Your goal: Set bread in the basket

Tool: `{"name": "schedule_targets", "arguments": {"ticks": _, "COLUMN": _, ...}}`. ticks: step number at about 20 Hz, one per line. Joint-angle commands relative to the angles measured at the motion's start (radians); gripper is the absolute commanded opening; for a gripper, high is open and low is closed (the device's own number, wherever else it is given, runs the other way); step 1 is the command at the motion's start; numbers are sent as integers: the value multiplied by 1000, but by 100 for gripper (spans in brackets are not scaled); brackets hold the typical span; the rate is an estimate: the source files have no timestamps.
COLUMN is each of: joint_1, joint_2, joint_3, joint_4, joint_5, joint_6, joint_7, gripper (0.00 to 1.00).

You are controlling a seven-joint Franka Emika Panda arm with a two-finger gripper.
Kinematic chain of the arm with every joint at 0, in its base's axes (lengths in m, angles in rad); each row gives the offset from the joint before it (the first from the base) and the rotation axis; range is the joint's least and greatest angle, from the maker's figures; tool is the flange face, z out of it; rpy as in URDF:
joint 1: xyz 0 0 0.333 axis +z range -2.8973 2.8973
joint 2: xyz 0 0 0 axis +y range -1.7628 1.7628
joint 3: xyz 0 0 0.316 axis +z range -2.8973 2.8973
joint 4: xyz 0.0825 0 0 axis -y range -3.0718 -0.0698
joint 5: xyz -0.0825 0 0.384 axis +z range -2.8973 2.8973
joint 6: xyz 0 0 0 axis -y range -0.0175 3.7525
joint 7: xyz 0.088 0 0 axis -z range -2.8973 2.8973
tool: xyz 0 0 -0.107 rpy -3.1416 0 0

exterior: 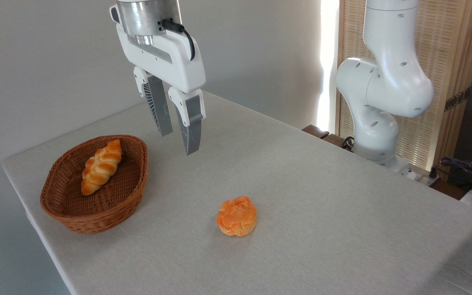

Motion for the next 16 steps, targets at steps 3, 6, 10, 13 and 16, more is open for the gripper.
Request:
{"name": "schedule_targets", "arguments": {"ticks": 3, "joint_1": 8, "joint_2": -83, "joint_3": 18, "joint_4": -190, "joint_5": -1, "joint_6": 39, "joint_7": 81, "gripper": 100}}
{"name": "schedule_targets", "arguments": {"ticks": 6, "joint_1": 12, "joint_2": -149, "joint_3": 58, "joint_4": -372, "joint_5": -1, "joint_6": 189, "joint_7": 162, "gripper": 100}}
{"name": "schedule_targets", "arguments": {"ticks": 10, "joint_1": 14, "joint_2": -143, "joint_3": 61, "joint_4": -548, "joint_5": 97, "joint_6": 399, "joint_7": 175, "gripper": 100}}
{"name": "schedule_targets", "arguments": {"ticks": 13, "joint_1": 13, "joint_2": -135, "joint_3": 61, "joint_4": -600, "joint_5": 108, "joint_6": 427, "joint_7": 173, "gripper": 100}}
{"name": "schedule_targets", "arguments": {"ticks": 16, "joint_1": 6, "joint_2": -106, "joint_3": 58, "joint_4": -611, "joint_5": 105, "joint_6": 432, "joint_7": 173, "gripper": 100}}
